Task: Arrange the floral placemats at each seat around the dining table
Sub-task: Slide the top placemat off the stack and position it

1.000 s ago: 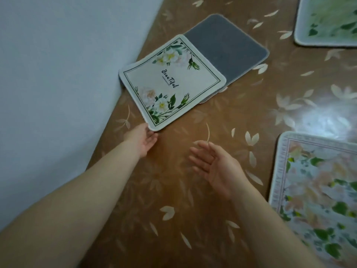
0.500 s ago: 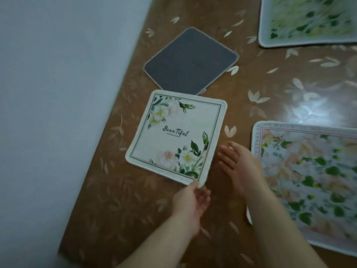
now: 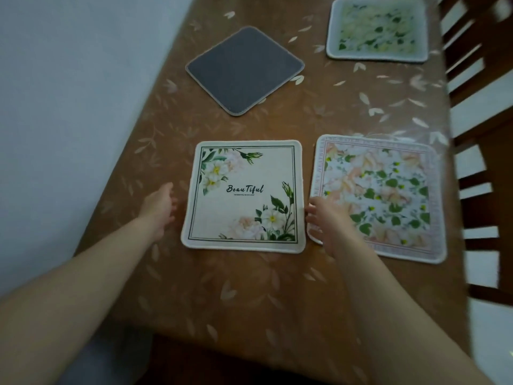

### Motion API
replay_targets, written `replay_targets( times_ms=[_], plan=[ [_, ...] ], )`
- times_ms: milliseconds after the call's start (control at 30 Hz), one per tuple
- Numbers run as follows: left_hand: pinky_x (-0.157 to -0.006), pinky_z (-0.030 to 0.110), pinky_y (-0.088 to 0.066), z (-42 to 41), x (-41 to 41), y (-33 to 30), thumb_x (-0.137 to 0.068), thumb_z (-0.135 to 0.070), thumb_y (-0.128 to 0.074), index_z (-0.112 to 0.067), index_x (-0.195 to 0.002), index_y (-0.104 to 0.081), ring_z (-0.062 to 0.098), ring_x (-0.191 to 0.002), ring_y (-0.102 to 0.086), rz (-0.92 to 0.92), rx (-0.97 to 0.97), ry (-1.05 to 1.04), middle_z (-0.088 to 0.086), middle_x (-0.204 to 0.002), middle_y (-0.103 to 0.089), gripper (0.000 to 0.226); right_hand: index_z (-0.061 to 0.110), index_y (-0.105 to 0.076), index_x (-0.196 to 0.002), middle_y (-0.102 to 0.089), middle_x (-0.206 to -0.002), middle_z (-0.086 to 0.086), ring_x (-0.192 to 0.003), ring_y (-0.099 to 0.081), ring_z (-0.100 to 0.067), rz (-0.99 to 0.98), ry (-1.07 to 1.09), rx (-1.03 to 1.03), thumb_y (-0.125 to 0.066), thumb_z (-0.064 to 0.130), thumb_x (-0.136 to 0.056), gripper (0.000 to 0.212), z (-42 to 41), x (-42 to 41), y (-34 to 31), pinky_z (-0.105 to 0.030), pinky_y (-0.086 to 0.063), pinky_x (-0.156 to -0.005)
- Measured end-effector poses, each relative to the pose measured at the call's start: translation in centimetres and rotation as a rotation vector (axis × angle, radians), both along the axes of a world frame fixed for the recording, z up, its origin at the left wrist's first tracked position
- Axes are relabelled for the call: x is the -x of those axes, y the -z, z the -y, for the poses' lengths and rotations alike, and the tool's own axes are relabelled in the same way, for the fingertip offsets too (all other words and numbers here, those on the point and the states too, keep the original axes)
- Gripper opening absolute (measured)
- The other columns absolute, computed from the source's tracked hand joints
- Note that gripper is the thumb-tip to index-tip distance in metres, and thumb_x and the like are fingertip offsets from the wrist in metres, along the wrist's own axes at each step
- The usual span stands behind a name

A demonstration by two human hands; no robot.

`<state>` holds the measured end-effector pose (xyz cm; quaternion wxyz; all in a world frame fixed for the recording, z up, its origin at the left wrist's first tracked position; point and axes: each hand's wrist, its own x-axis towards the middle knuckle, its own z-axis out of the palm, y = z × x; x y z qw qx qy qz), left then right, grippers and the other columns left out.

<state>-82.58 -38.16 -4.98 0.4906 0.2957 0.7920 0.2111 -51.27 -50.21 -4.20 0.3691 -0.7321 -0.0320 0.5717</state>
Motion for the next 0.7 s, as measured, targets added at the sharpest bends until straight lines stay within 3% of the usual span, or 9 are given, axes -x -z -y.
replay_targets(
  times_ms=[67,167,200,267,367,500,567,633,700],
  plan=[
    [-0.088,0.036,-0.043,1.2,-0.2,0.9,-0.1,-0.051,-0.045,-0.009,-0.13,-0.057,0.02,-0.104,-0.058,0.037,0.047,0.056,0.005,-0.116,-0.062,0.053,0.02,-0.066,-0.09,-0.073,-0.097,-0.001,-0.094,-0.068,-0.019,-0.027,0.013,-0.009,-0.056,0.029,-0.102,0.018,0.5,0.3,0.1,-0.042,-0.058,-0.085],
    [-0.072,0.032,-0.049,3.2,-0.8,1.4,-0.1,-0.052,-0.042,-0.014,-0.108,-0.064,0.018,-0.087,-0.066,0.09,0.028,0.064,0.001,-0.1,-0.07,0.045,0.02,-0.066,-0.095,-0.074,-0.101,-0.002,-0.096,-0.067,-0.02,-0.027,-0.011,-0.015,-0.056,0.032,-0.102,0.017,0.8,0.5,0.4,-0.037,-0.054,-0.076],
    [-0.078,0.035,-0.053,3.6,-0.8,1.5,-0.098,-0.054,-0.042,-0.015,-0.105,-0.068,0.022,-0.089,-0.069,0.067,0.022,0.093,0.003,-0.102,-0.073,0.048,0.02,-0.066,-0.097,-0.074,-0.1,-0.002,-0.096,-0.068,-0.021,-0.037,-0.024,-0.005,-0.055,0.033,-0.102,0.018,0.9,0.5,0.5,-0.037,-0.053,-0.075],
    [-0.091,0.041,-0.052,4.5,-0.4,1.4,-0.095,-0.057,-0.037,-0.016,-0.11,-0.071,0.029,-0.097,-0.067,-0.095,-0.002,0.19,0.008,-0.114,-0.073,0.056,0.016,-0.067,-0.106,-0.075,-0.101,-0.003,-0.096,-0.069,-0.023,-0.06,-0.062,0.028,-0.054,0.034,-0.103,0.022,1.4,1.1,0.8,-0.039,-0.052,-0.076],
    [-0.097,0.044,-0.042,6.7,1.4,1.1,-0.095,-0.061,-0.031,-0.008,-0.122,-0.067,0.038,-0.117,-0.057,-0.418,0.008,0.313,0.018,-0.136,-0.062,0.07,0.011,-0.068,-0.115,-0.075,-0.103,-0.006,-0.093,-0.072,-0.027,-0.032,-0.159,0.078,-0.054,0.037,-0.101,0.032,2.7,2.3,1.1,-0.039,-0.055,-0.072],
    [-0.096,0.045,-0.047,10.6,6.2,1.2,-0.091,-0.071,-0.016,0.0,-0.116,-0.07,0.04,-0.113,-0.061,-0.576,0.136,0.555,0.022,-0.123,-0.068,0.092,0.01,-0.063,-0.124,-0.074,-0.105,-0.013,-0.09,-0.073,-0.035,-0.067,-0.45,0.255,-0.054,0.052,-0.097,0.051,5.3,3.5,1.4,-0.043,-0.057,-0.07],
    [-0.095,0.046,-0.048,11.3,8.1,1.2,-0.089,-0.074,-0.009,-0.003,-0.116,-0.07,0.038,-0.11,-0.063,-0.631,0.162,0.597,0.021,-0.121,-0.069,0.097,0.007,-0.065,-0.116,-0.074,-0.095,-0.012,-0.079,-0.071,-0.032,-0.048,-0.45,0.275,-0.055,0.052,-0.094,0.051,6.2,4.1,1.7,-0.04,-0.055,-0.065],
    [-0.102,0.048,-0.044,10.8,8.7,1.1,-0.092,-0.071,-0.011,-0.009,-0.125,-0.067,0.038,-0.12,-0.058,-0.6,0.134,0.524,0.018,-0.132,-0.064,0.09,0.008,-0.069,-0.109,-0.073,-0.085,-0.008,-0.073,-0.068,-0.028,0.012,-0.345,0.203,-0.055,0.044,-0.096,0.041,6.5,4.8,1.9,-0.034,-0.051,-0.059],
    [-0.106,0.05,-0.043,9.7,8.3,1.1,-0.096,-0.068,-0.019,-0.012,-0.131,-0.062,0.035,-0.121,-0.058,-0.388,0.09,0.356,0.014,-0.134,-0.063,0.079,0.012,-0.069,-0.109,-0.074,-0.092,-0.007,-0.084,-0.071,-0.027,0.035,-0.241,0.115,-0.051,0.038,-0.101,0.033,6.3,5.4,1.9,-0.035,-0.05,-0.064]
  ],
)
